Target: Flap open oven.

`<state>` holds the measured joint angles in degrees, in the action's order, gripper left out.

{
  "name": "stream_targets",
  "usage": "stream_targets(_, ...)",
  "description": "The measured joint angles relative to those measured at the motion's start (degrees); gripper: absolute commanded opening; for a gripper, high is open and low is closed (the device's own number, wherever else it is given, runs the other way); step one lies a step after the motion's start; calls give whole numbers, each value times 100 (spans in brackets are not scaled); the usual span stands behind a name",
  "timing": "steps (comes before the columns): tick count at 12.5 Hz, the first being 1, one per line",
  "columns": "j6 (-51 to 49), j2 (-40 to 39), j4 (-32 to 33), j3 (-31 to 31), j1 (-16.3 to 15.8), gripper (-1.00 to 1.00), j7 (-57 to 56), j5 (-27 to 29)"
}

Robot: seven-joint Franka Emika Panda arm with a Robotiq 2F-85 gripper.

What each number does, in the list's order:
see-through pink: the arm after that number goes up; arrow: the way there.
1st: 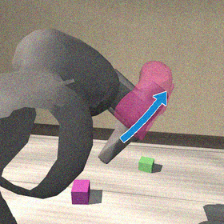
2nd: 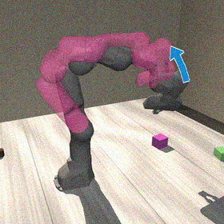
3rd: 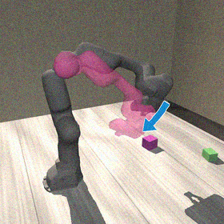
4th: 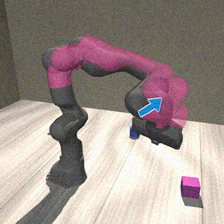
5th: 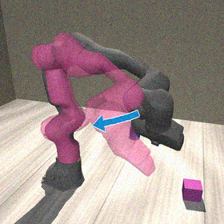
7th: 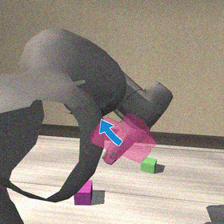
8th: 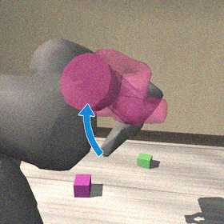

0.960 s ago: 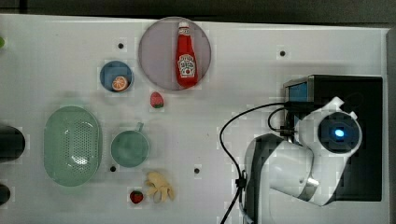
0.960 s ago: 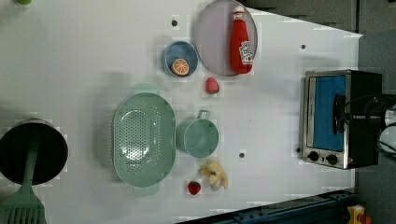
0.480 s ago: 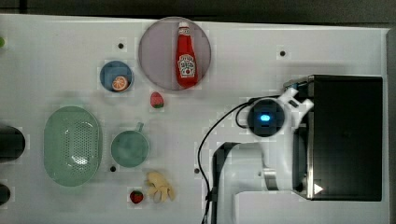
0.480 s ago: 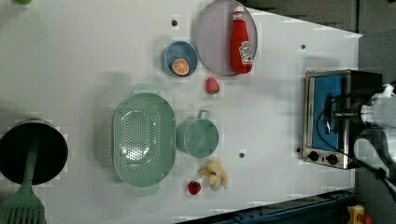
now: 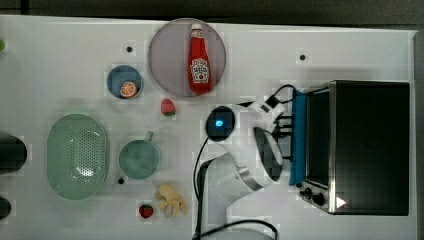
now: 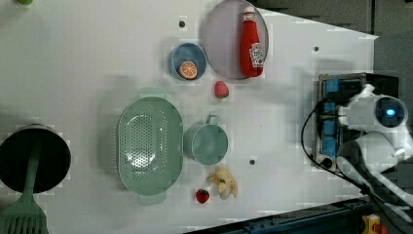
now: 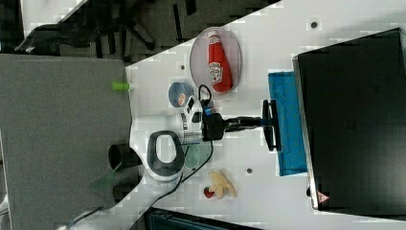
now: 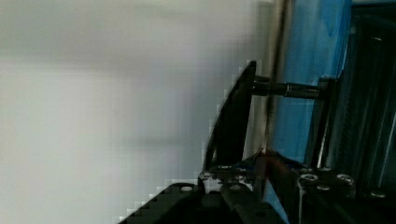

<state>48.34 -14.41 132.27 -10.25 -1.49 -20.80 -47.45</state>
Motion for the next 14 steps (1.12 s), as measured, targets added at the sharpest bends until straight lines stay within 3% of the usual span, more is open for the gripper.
stream_targets(5,-131,-1199,-179,157,-561,-65,2091,-1141)
stream_targets(9,-134,-1651,-235,146,-786,-65,2520,-1248)
stream_targets(12,-36,-1444,-179,149,-734,-65,2593,-1013)
stream_targets(14,67,-1147,-157,124,-717,-65,2608,-232)
